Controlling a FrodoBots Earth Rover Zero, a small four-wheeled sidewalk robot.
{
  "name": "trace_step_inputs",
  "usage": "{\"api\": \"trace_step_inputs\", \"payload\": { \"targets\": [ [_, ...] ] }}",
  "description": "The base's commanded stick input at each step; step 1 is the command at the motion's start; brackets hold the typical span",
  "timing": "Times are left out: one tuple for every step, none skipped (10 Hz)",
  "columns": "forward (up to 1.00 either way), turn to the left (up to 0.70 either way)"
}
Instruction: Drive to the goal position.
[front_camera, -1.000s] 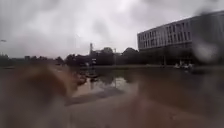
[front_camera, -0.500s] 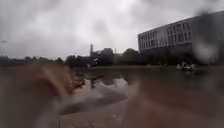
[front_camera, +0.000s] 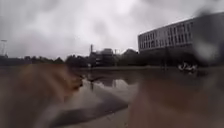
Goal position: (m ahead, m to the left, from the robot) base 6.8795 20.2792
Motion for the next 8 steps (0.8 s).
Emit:
{"api": "trace_step_inputs", "payload": {
  "targets": [
    [0.7, 0.0],
    [0.7, 0.0],
    [0.7, 0.0],
    [0.7, 0.0],
    [0.7, 0.0],
    [0.7, 0.0],
    [0.7, 0.0],
    [0.7, 0.0]
  ]
}}
